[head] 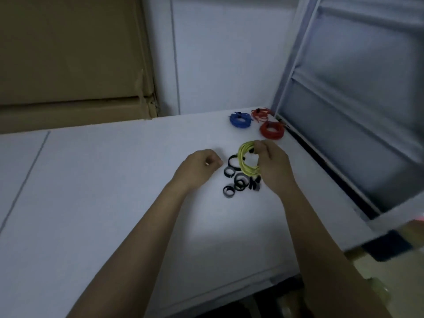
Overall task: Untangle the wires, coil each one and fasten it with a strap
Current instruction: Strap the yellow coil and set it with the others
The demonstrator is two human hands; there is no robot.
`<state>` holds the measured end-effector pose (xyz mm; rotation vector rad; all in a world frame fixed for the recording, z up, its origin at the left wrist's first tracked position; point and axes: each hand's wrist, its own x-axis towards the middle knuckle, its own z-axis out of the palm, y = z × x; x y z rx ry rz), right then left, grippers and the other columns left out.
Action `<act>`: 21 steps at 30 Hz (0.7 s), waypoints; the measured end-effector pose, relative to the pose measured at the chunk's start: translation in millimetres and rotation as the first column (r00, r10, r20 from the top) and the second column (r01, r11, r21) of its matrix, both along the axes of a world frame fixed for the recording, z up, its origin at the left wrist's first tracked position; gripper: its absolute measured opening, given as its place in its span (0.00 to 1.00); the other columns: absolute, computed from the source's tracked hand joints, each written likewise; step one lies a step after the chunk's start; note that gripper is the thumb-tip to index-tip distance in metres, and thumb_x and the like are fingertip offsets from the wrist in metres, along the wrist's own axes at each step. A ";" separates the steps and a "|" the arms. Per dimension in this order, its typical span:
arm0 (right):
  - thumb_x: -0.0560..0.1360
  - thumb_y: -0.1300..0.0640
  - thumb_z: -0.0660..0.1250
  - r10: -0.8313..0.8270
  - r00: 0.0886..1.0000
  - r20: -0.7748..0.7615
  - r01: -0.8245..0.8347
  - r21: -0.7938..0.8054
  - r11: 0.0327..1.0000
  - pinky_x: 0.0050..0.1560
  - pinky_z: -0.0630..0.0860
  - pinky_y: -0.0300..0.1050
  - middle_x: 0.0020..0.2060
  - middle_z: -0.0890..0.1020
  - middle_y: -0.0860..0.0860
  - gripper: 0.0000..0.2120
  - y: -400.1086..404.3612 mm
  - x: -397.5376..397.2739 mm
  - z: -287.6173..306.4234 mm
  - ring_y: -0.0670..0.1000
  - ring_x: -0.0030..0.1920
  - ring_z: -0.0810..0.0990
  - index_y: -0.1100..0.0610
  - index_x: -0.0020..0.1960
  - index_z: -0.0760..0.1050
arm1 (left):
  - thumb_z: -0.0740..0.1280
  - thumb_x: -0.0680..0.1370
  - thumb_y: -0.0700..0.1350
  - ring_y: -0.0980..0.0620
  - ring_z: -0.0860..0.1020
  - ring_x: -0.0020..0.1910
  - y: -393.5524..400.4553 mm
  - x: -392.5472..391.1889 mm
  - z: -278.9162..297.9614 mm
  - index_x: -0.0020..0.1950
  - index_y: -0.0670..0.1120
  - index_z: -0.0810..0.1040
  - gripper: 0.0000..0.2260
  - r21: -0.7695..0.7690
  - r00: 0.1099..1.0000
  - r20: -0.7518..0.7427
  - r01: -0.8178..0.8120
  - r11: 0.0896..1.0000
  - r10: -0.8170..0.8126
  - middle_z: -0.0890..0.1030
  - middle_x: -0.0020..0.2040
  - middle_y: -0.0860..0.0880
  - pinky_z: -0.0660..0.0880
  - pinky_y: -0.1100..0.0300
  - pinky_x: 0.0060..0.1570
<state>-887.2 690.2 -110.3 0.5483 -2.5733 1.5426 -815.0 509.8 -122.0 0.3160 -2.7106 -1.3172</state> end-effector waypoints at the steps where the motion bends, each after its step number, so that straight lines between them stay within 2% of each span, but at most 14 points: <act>1: 0.81 0.50 0.56 0.055 0.998 0.010 -0.055 0.019 0.998 0.32 0.66 0.27 0.30 0.74 0.45 0.15 4.5 -10.2 -1.3 0.35 0.30 0.72 0.51 0.38 0.72 | 0.65 0.79 0.48 0.53 0.77 0.48 6.7 -3.7 -4.3 0.49 0.47 0.81 0.07 -0.016 0.999 0.031 -0.033 0.999 0.033 0.81 0.49 0.52 0.73 0.59 0.47; 4: 0.82 0.52 0.57 0.186 0.982 0.021 -0.186 0.019 0.982 0.33 0.65 0.26 0.30 0.74 0.45 0.15 11.7 -36.1 -0.3 0.35 0.31 0.72 0.51 0.38 0.72 | 0.65 0.78 0.48 0.52 0.78 0.48 21.4 -8.2 -8.6 0.51 0.48 0.81 0.07 -0.076 0.986 0.083 -0.136 0.988 0.142 0.81 0.50 0.52 0.73 0.58 0.49; 6: 0.82 0.52 0.57 0.265 0.964 0.038 -0.265 -0.001 0.964 0.33 0.65 0.28 0.31 0.74 0.45 0.14 9.9 -49.0 0.2 0.38 0.31 0.72 0.50 0.38 0.72 | 0.67 0.78 0.45 0.52 0.77 0.46 27.1 -6.9 -7.0 0.49 0.50 0.81 0.04 -0.077 0.981 0.020 -0.191 0.979 0.193 0.79 0.48 0.52 0.72 0.60 0.47; 8: 0.82 0.52 0.57 0.338 0.940 0.042 -0.338 -0.007 0.941 0.33 0.65 0.31 0.31 0.73 0.48 0.14 4.4 -57.5 -0.2 0.42 0.31 0.70 0.49 0.37 0.71 | 0.68 0.76 0.40 0.52 0.77 0.45 30.9 -4.5 -3.9 0.49 0.50 0.82 0.06 -0.112 0.990 -0.022 -0.140 0.984 0.138 0.77 0.49 0.51 0.73 0.62 0.48; 10: 0.82 0.53 0.57 0.398 0.916 0.045 -0.398 -0.013 0.917 0.31 0.64 0.32 0.29 0.71 0.48 0.15 -1.5 -63.2 -1.7 0.41 0.29 0.68 0.49 0.37 0.70 | 0.68 0.74 0.38 0.52 0.76 0.49 33.5 -3.5 -2.8 0.50 0.51 0.84 0.11 -0.205 0.997 0.038 -0.055 0.977 0.064 0.76 0.52 0.50 0.73 0.60 0.52; 13: 0.82 0.52 0.57 0.465 0.883 0.063 -0.466 -0.003 0.885 0.30 0.64 0.31 0.27 0.70 0.48 0.15 -10.8 -69.0 -4.2 0.40 0.27 0.68 0.49 0.36 0.70 | 0.70 0.74 0.42 0.52 0.76 0.51 35.5 -5.9 -2.4 0.52 0.52 0.84 0.09 -0.300 0.991 0.120 -0.027 0.954 0.066 0.75 0.52 0.51 0.73 0.58 0.54; 15: 0.81 0.52 0.57 0.495 0.866 0.078 -0.496 -0.004 0.868 0.30 0.64 0.30 0.26 0.71 0.46 0.15 -15.5 -70.9 -5.3 0.39 0.27 0.69 0.48 0.36 0.70 | 0.71 0.75 0.44 0.51 0.77 0.49 35.5 -7.8 0.2 0.51 0.50 0.84 0.06 -0.285 0.989 0.121 -0.053 0.957 0.091 0.76 0.51 0.50 0.73 0.58 0.52; 18: 0.81 0.53 0.58 0.535 0.840 0.096 -0.533 -0.044 0.845 0.31 0.65 0.29 0.24 0.72 0.43 0.15 -19.0 -70.4 -2.9 0.38 0.27 0.70 0.49 0.36 0.71 | 0.70 0.76 0.42 0.51 0.78 0.47 31.5 -7.4 5.9 0.50 0.46 0.84 0.05 -0.224 0.989 0.072 -0.108 0.969 0.127 0.80 0.51 0.49 0.75 0.56 0.50; 21: 0.81 0.52 0.58 0.617 0.779 0.116 -0.612 -0.073 0.787 0.31 0.65 0.29 0.25 0.74 0.40 0.14 -23.2 -66.0 3.2 0.38 0.28 0.71 0.52 0.39 0.73 | 0.71 0.75 0.41 0.54 0.77 0.42 29.7 -1.8 16.6 0.48 0.45 0.84 0.03 -0.161 0.986 -0.034 -0.164 0.973 0.161 0.80 0.45 0.52 0.74 0.62 0.45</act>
